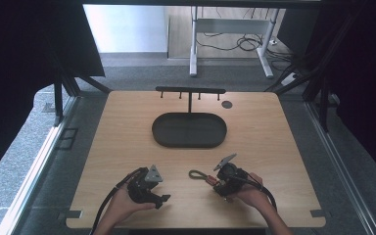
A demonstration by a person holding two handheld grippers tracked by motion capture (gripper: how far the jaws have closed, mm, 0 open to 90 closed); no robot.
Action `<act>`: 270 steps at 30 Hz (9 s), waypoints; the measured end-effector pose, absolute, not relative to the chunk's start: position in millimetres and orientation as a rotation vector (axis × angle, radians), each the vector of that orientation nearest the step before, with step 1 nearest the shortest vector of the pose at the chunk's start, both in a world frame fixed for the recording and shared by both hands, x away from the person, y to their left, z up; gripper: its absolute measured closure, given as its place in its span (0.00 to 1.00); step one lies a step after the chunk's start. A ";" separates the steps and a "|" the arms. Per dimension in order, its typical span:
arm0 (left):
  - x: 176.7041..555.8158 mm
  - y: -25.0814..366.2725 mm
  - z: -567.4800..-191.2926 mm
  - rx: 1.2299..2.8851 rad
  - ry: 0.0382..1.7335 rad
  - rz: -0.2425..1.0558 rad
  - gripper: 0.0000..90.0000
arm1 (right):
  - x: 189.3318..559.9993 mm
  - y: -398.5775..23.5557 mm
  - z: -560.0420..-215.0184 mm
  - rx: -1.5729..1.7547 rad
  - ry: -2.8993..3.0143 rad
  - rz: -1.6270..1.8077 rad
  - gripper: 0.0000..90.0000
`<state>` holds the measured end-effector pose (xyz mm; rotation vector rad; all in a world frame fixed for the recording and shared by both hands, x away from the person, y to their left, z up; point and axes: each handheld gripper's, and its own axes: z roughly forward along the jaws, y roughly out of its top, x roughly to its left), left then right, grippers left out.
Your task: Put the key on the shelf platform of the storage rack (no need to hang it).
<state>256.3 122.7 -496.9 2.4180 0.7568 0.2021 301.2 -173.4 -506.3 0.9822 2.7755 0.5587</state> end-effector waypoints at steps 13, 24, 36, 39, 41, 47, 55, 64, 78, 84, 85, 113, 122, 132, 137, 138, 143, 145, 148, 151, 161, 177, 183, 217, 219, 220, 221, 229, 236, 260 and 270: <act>256.2 118.3 -501.1 2.447 0.746 0.199 0.28 | 300.2 -174.7 -506.5 0.979 2.767 0.569 0.53; 256.4 117.8 -501.3 2.452 0.739 0.200 0.28 | 300.7 -174.6 -506.1 0.978 2.766 0.570 0.53; 256.4 117.4 -501.8 2.455 0.737 0.199 0.27 | 301.9 -172.2 -506.8 0.978 2.762 0.565 0.55; 256.5 117.3 -502.0 2.455 0.736 0.198 0.27 | 303.7 -172.0 -506.6 0.975 2.765 0.570 0.55; 256.6 117.3 -502.1 2.456 0.736 0.198 0.27 | 304.4 -171.4 -506.9 0.980 2.764 0.567 0.55; 256.7 116.6 -503.0 2.456 0.741 0.197 0.27 | 308.6 -169.3 -507.6 0.980 2.771 0.556 0.55; 256.8 117.1 -502.7 2.456 0.741 0.198 0.27 | 315.1 -163.8 -507.4 0.972 2.780 0.540 0.54; 256.7 117.3 -502.7 2.451 0.743 0.197 0.27 | 320.2 -156.9 -506.5 0.962 2.792 0.515 0.54; 256.8 118.3 -502.1 2.448 0.744 0.200 0.27 | 326.2 -148.7 -505.6 0.970 2.824 0.507 0.67; 257.0 118.2 -502.4 2.448 0.745 0.199 0.27 | 328.5 -150.7 -504.8 0.987 2.832 0.516 0.73; 257.0 118.3 -502.3 2.448 0.745 0.200 0.27 | 328.7 -150.9 -504.7 0.991 2.833 0.515 0.73; 258.2 129.7 -493.6 2.407 0.756 0.219 0.27 | 329.0 -171.6 -430.8 0.953 2.753 0.620 0.74; 259.0 133.2 -492.3 2.403 0.764 0.221 0.28 | 341.9 -170.2 -411.7 0.947 2.749 0.657 0.74; 258.5 134.1 -491.0 2.393 0.765 0.225 0.28 | 361.7 -162.4 -392.8 0.937 2.745 0.662 0.74; 258.5 134.8 -491.2 2.385 0.771 0.227 0.28 | 370.4 -159.4 -389.5 0.931 2.753 0.645 0.74; 258.6 135.1 -490.7 2.388 0.767 0.226 0.28 | 371.5 -159.2 -389.0 0.929 2.756 0.641 0.74; 258.5 135.5 -490.1 2.387 0.766 0.227 0.28 | 380.2 -157.2 -385.4 0.925 2.760 0.621 0.74; 258.5 135.5 -490.3 2.385 0.767 0.225 0.28 | 384.1 -156.3 -383.5 0.924 2.758 0.614 0.74; 258.4 135.6 -490.3 2.382 0.766 0.224 0.28 | 389.5 -155.4 -380.6 0.921 2.752 0.606 0.74; 258.3 136.3 -489.5 2.379 0.766 0.225 0.28 | 395.3 -153.7 -376.9 0.919 2.748 0.598 0.74; 258.1 137.9 -488.0 2.375 0.763 0.226 0.28 | 415.1 -144.3 -368.4 0.902 2.756 0.598 0.74; 258.0 137.1 -488.1 2.371 0.764 0.217 0.28 | 448.7 -129.8 -369.8 0.885 2.779 0.584 0.74; 257.6 135.6 -488.9 2.372 0.762 0.213 0.28 | 460.1 -127.6 -370.5 0.890 2.777 0.577 0.74; 257.4 134.3 -489.3 2.373 0.754 0.210 0.28 | 492.9 -109.9 -438.9 0.915 2.748 0.555 0.73; 257.4 134.4 -489.2 2.373 0.753 0.210 0.28 | 491.9 -108.4 -441.8 0.924 2.749 0.545 0.73; 257.4 134.3 -489.3 2.373 0.753 0.210 0.28 | 492.3 -108.7 -443.6 0.913 2.750 0.543 0.73; 257.5 134.5 -489.2 2.378 0.750 0.210 0.28 | 491.9 -108.3 -445.3 0.926 2.752 0.537 0.73; 257.3 134.0 -489.2 2.380 0.747 0.212 0.28 | 489.8 -111.5 -453.7 0.919 2.772 0.536 0.65; 257.5 134.4 -489.2 2.383 0.750 0.213 0.28 | 484.3 -118.3 -445.4 0.940 2.768 0.577 0.65; 259.7 134.1 -491.9 2.401 0.769 0.233 0.28 | 422.6 -162.0 -425.2 0.938 2.701 0.801 0.58; 258.5 133.2 -491.2 2.387 0.778 0.238 0.28 | 377.7 -189.8 -429.1 0.903 2.656 0.888 0.57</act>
